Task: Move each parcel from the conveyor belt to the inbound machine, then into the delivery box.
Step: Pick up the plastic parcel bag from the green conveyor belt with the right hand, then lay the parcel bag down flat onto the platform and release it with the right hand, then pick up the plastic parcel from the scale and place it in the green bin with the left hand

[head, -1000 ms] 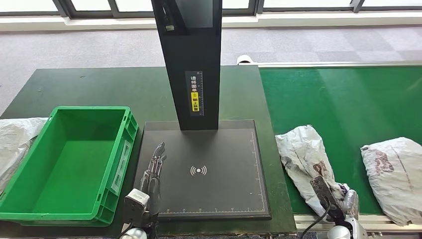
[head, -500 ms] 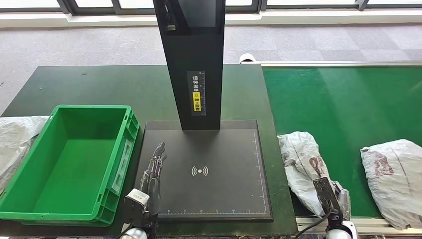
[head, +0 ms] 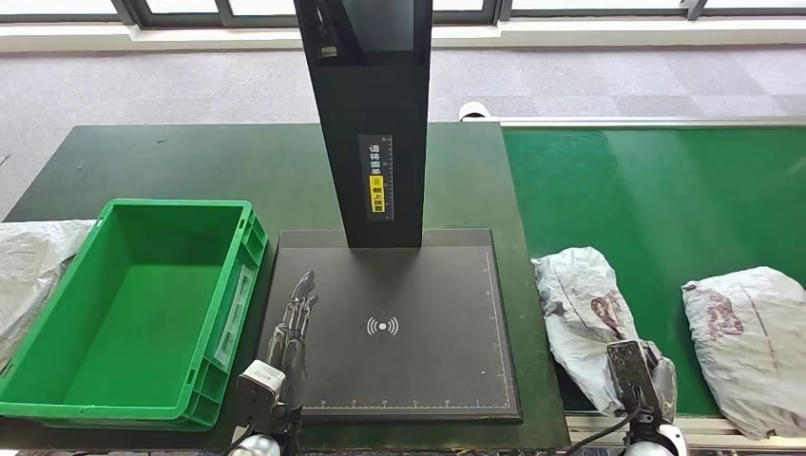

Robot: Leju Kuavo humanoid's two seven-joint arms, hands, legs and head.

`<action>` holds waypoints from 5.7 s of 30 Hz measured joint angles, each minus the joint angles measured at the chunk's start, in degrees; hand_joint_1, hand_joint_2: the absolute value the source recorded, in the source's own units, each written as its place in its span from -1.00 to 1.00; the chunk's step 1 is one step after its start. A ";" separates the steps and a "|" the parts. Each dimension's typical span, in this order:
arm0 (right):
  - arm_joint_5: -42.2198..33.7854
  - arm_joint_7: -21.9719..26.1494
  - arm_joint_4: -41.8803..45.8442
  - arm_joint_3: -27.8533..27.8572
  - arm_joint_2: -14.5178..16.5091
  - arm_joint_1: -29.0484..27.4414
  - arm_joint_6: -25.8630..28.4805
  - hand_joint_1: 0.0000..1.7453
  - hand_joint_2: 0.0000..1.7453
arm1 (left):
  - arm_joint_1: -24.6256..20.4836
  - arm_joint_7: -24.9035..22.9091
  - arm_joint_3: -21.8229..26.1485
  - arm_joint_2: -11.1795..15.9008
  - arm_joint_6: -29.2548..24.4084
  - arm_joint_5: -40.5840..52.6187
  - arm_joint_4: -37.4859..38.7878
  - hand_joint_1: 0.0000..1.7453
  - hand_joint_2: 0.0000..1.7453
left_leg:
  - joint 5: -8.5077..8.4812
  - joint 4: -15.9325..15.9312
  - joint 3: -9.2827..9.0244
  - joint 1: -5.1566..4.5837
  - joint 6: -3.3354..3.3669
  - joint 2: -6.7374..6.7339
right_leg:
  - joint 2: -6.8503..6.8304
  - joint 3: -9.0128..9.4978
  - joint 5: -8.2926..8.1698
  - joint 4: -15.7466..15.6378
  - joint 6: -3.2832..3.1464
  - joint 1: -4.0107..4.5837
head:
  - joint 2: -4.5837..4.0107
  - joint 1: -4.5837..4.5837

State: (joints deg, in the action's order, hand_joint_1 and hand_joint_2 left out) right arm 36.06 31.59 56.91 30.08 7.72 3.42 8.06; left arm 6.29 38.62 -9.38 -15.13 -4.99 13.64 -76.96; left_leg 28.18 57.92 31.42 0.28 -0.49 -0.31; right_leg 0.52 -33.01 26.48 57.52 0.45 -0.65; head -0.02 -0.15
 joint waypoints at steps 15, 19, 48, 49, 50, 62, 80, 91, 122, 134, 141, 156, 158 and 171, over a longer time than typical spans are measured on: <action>-12.92 8.67 21.28 -15.51 0.40 -8.36 16.47 1.00 1.00 | 0.06 0.64 0.27 -0.04 2.38 -0.05 -0.13 -1.00 -1.00 | -0.05 -0.02 0.13 -0.08 0.07 0.27 | -0.26 -0.06 0.12 0.01 0.10 -0.07 | 0.00 0.00; -9.08 8.68 26.82 -23.61 0.32 -10.10 18.50 1.00 1.00 | 0.03 0.99 0.33 -0.04 3.45 -0.07 -0.03 -1.00 -1.00 | -0.07 -0.02 0.13 -0.07 0.09 0.28 | -0.28 -0.06 0.12 0.02 0.10 -0.07 | 0.00 0.00; -4.85 8.40 19.71 -42.47 1.63 -6.40 11.39 1.00 1.00 | 0.14 1.51 0.25 -0.07 -2.99 -3.39 -2.66 -1.00 -1.00 | -0.16 -0.03 0.14 -0.06 0.07 0.38 | -0.38 -0.03 0.11 0.02 0.08 -0.06 | 0.00 0.00; -4.85 8.44 19.42 -42.47 1.70 -6.37 11.39 1.00 1.00 | 0.14 1.51 0.25 -0.07 -2.99 -3.39 -2.65 -1.00 -1.00 | -0.16 -0.03 0.15 -0.06 0.07 0.37 | -0.38 -0.03 0.11 0.02 0.09 -0.06 | 0.00 0.00; -4.84 8.45 19.17 -42.47 1.77 -6.35 11.39 1.00 1.00 | 0.14 1.51 0.26 -0.07 -2.99 -3.39 -2.66 -1.00 -1.00 | -0.16 -0.02 0.16 -0.06 0.07 0.37 | -0.38 -0.04 0.11 0.02 0.09 -0.06 | 0.00 0.00; -1.44 6.16 1.45 -42.82 5.09 -1.09 3.58 1.00 1.00 | 0.14 1.51 0.16 -0.11 -9.02 -5.73 -2.82 -1.00 -1.00 | -0.20 -0.03 0.20 -0.05 0.04 0.42 | -0.41 -0.08 0.10 0.03 0.07 -0.05 | 0.00 0.00; -0.69 6.81 -4.62 -42.82 5.91 0.70 1.59 -1.00 1.00 | 0.08 1.51 -0.11 -0.07 -13.40 -7.13 -3.21 -1.00 -1.00 | -0.18 -0.03 0.17 -0.06 0.04 0.40 | -0.38 -0.08 0.10 0.01 0.08 -0.05 | 0.00 0.00; -1.36 6.83 3.28 -42.88 5.56 -3.27 0.94 -1.00 1.00 | 0.07 1.51 -0.44 0.14 -8.24 -6.46 -3.81 -1.00 -1.00 | -0.18 -0.03 0.20 -0.06 0.05 0.40 | -0.38 -0.10 0.11 0.01 0.09 -0.07 | 0.00 0.00; -4.76 8.27 15.91 -43.34 3.03 -9.18 1.16 -1.00 1.00 | -5.19 -6.08 -3.17 0.91 -17.07 18.94 10.49 -1.00 1.00 | -0.16 -0.03 0.20 -0.07 0.06 0.39 | -0.38 -0.12 0.11 0.01 0.09 -0.07 | 0.00 0.00; -7.60 8.54 19.87 -44.81 2.07 -10.21 1.45 -1.00 1.00 | -6.24 -11.64 -3.43 0.78 -19.52 30.47 13.60 -1.00 1.00 | -0.16 -0.03 0.21 -0.08 0.07 0.39 | -0.38 -0.11 0.11 0.01 0.09 -0.08 | 0.00 0.00; -13.14 8.63 27.88 -49.56 -1.07 -11.42 2.23 -1.00 1.00 | -7.39 -16.46 -3.33 0.63 -18.85 36.36 17.17 -1.00 1.00 | -0.16 -0.03 0.21 -0.08 0.07 0.40 | -0.38 -0.10 0.11 0.01 0.09 -0.08 | -0.01 0.00; -17.51 8.62 32.47 -53.37 -4.46 -9.37 2.37 -1.00 1.00 | -9.68 -20.26 -3.68 0.59 -18.92 45.82 21.87 1.00 1.00 | 0.00 -0.04 0.14 -0.08 0.15 0.44 | -0.48 0.59 0.33 -0.01 0.06 -0.09 | 0.00 0.00; -17.61 8.62 32.72 -53.37 -4.56 -9.37 2.37 -1.00 1.00 | -9.59 -20.14 -3.63 0.59 -19.14 45.78 21.49 1.00 1.00 | -0.01 -0.04 0.07 -0.08 0.13 0.44 | -0.48 0.58 0.32 0.00 0.05 -0.09 | 0.00 0.00; -17.68 8.62 33.41 -53.37 -4.74 -9.41 3.02 -1.00 1.00 | -7.68 -16.39 -2.82 0.59 -22.55 42.81 18.23 1.00 1.00 | 0.01 -0.04 -0.19 -0.07 0.12 0.44 | -0.46 0.36 0.34 0.02 0.04 -0.08 | 0.00 0.00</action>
State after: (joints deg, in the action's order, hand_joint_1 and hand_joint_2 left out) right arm 18.38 40.22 90.32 -23.30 2.97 -5.99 11.08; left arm -1.39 22.23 -12.20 -14.54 -27.54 56.45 -58.73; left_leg 28.19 57.88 31.23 0.21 -0.37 0.13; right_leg 0.06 -32.64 26.82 57.53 0.49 -0.73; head -0.02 -0.15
